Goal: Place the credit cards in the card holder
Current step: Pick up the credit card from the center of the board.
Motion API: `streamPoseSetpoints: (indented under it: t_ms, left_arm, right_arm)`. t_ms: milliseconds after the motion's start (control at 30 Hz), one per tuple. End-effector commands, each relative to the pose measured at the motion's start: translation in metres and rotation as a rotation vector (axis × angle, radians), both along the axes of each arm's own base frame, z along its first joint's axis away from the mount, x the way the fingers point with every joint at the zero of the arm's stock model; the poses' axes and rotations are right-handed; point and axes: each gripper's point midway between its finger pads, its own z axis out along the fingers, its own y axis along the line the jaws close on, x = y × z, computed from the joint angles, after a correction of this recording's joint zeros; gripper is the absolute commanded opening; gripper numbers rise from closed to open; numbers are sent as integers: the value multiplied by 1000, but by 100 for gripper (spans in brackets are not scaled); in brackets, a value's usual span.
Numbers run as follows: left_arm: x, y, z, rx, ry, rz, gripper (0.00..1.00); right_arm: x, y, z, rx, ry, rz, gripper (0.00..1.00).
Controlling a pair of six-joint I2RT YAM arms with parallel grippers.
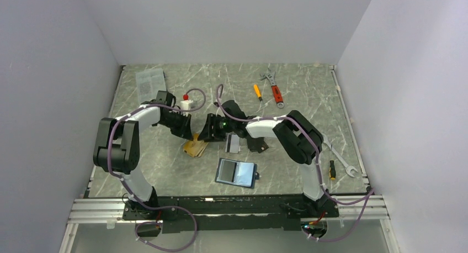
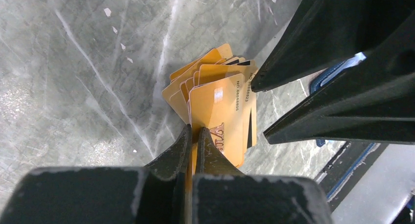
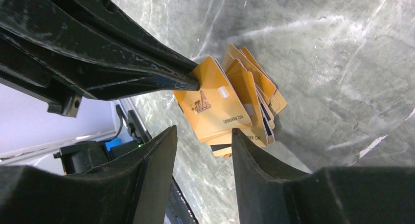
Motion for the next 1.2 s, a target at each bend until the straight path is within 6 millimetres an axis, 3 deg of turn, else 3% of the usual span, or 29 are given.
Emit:
streamPoseSetpoints:
  t_ms: [0,567,967,1167]
  left_arm:
    - [0,2,-1,-27,22,-6,0]
    - [-2,6,6,-237,93,63,0]
    - [-7,-4,11,-321,116,26,0]
    - [-3,7,12,-343,118,68,0]
  right_arm:
    - [-4,6,7,57,-7,16,48]
    - [-7,14,11,214,67,21,47]
    - [-10,14,-4,212,112,10,47]
    - [-20,2,-15,189,131,-5,47]
